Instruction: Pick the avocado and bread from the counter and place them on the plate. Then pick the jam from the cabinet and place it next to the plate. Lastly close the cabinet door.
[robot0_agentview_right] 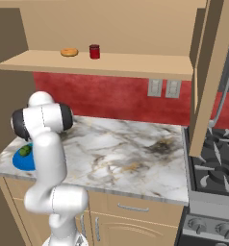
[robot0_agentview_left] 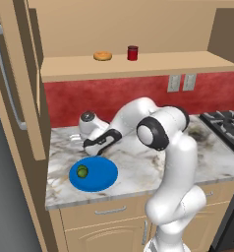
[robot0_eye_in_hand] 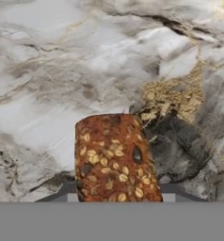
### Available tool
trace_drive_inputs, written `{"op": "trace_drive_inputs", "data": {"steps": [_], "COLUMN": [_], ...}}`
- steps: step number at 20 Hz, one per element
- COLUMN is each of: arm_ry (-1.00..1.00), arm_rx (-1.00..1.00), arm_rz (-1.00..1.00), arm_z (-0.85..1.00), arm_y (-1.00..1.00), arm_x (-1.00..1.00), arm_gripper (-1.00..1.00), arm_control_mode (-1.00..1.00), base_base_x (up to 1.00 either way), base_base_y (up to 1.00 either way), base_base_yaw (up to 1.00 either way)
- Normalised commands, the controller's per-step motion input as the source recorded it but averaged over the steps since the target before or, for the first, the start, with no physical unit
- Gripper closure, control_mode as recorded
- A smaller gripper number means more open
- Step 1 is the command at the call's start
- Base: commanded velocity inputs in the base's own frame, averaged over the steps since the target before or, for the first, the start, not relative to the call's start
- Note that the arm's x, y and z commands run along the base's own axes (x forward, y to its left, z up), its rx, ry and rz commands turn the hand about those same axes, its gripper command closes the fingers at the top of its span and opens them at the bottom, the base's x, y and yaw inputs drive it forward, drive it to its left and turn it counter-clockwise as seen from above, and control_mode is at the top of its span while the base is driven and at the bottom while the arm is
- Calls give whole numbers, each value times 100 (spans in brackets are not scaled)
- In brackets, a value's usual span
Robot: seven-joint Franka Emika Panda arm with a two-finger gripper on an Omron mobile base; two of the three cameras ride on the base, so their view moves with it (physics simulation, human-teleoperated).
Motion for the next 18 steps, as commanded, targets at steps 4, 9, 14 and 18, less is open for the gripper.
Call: {"op": "trace_drive_inputs", "data": {"steps": [4, 9, 14, 18], "arm_ry": [0, 0, 0, 0], "arm_rx": [0, 0, 0, 0], "arm_rz": [0, 0, 0, 0], "arm_z": [54, 48, 42, 3], "arm_y": [0, 0, 0, -16], "arm_x": [-44, -76, -92, -100], "arm_gripper": [100, 100, 100, 100], "arm_control_mode": [-100, -100, -100, -100], "base_base_x": [0, 0, 0, 0], "base_base_y": [0, 0, 0, 0], "base_base_yaw": [0, 0, 0, 0]}}
